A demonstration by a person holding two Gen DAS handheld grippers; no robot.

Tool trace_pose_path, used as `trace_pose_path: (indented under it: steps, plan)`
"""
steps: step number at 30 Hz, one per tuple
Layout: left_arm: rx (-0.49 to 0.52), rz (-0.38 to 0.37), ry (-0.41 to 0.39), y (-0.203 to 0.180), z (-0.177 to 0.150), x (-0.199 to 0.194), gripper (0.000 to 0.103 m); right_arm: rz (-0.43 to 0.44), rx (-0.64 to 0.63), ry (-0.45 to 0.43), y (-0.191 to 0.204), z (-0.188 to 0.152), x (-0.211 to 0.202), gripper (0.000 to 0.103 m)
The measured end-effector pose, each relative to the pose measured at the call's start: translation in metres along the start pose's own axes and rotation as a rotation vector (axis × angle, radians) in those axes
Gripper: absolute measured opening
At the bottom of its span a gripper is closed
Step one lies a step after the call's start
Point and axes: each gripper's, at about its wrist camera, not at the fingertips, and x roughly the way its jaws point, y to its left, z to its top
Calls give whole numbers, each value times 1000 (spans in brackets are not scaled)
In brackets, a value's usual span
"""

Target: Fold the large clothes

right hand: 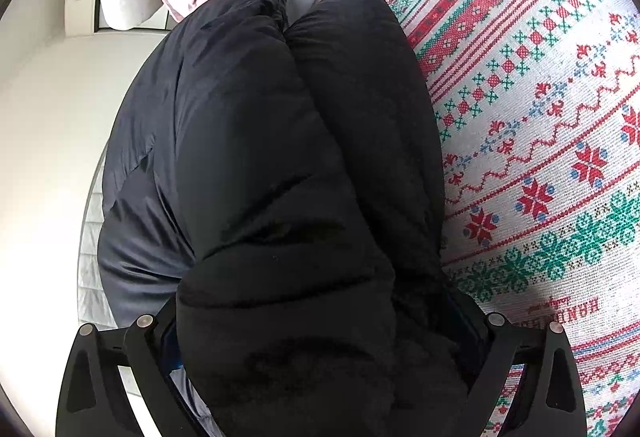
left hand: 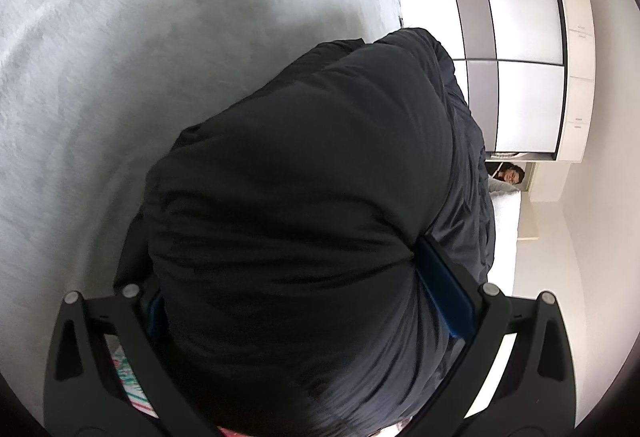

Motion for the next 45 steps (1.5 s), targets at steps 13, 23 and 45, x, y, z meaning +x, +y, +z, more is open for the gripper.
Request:
trace_pose_path:
  steps: [13, 23, 45]
  plan:
    - [0, -14, -39, -4, -8, -7, 79, -2, -70, -47, 37, -4, -13, 62]
    - [5, -24, -21, -7, -14, 2, 91, -25, -110, -62, 48, -8, -28, 46]
    - [156, 6, -143, -51, -14, -28, 18, -232, -352, -232, 133, -36, -74, 22]
